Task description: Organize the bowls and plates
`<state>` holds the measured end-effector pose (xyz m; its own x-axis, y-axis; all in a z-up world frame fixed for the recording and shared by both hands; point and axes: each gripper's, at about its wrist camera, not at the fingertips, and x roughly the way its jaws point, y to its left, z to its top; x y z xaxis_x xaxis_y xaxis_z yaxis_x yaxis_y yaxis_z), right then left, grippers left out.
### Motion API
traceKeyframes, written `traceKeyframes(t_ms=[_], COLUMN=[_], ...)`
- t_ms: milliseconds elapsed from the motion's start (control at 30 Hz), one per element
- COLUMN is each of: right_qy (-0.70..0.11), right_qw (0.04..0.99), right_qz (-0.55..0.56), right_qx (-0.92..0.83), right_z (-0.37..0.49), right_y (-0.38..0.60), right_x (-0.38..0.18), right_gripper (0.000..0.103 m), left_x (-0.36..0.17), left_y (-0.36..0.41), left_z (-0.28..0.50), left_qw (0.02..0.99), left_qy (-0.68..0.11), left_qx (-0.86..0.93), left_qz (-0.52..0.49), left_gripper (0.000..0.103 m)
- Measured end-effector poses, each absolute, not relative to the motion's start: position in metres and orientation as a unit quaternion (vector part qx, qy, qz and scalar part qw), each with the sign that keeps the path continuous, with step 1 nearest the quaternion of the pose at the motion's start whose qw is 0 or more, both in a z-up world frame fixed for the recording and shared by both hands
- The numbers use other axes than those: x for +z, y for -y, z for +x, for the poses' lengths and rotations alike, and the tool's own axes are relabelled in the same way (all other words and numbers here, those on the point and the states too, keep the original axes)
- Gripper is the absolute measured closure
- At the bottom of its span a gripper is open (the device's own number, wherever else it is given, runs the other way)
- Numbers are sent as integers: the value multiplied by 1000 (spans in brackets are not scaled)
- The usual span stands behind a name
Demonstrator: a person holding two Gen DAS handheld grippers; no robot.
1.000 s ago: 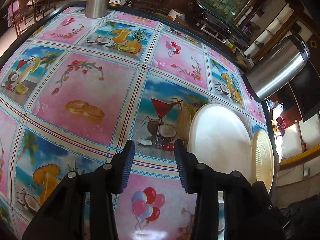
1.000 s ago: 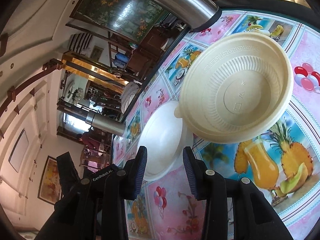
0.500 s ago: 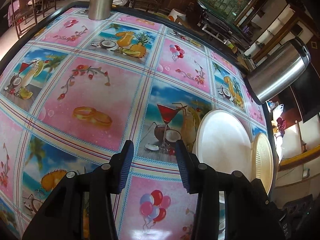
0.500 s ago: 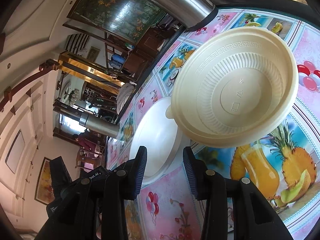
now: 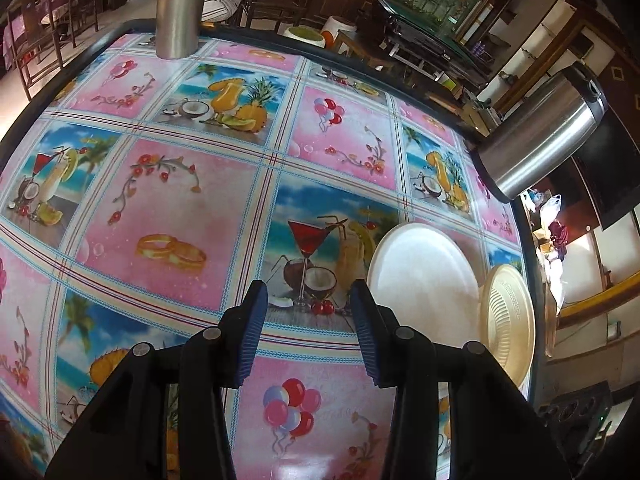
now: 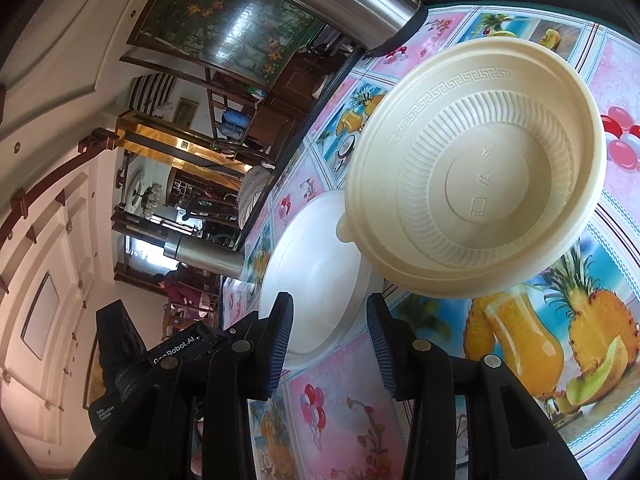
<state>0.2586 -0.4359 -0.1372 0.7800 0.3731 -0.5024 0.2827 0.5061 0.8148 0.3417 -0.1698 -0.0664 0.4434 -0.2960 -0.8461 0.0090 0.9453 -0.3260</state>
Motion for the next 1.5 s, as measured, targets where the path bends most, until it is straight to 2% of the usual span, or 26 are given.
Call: traceKeyframes(t_ms=[67,167,333,867,1000,1300,1433,1500], right_qy=[-332,-334,-338,-333,-330,-319,-319,-318], right_qw=[800,794,792,782,782,775,781,788], right_qz=[499,507,507,527,529,545,536,527], right_qx=[28,29,32,22,21,21,23,20], right_z=[260,260,262,263,262,259,259,259], right_y=[436,435,432,438,438,443,439,437], right_x=[-138,-142,-143,-151,-153,-160,-159,-156], right_gripper=[60,60,60,59,53,53,56,63], left_x=[-57,-50,-64,-95,-98,-106,-106,-106], left_y=[168,176,194,205,205,207,203,202], left_z=[340,339,348,350,347,346,343,341], left_qw=[843,842,830,803,805,799,798,799], left_qy=[-511,-510,-531,-554,-554,-565,-564,-562], left_qx=[-95,-109,-113,-138,-136,-140,-141,-142], left_qz=[-141,-139,-126,-169,-164,-152,-159,-160], left_gripper=[61,45,45,45,34,31,31,31])
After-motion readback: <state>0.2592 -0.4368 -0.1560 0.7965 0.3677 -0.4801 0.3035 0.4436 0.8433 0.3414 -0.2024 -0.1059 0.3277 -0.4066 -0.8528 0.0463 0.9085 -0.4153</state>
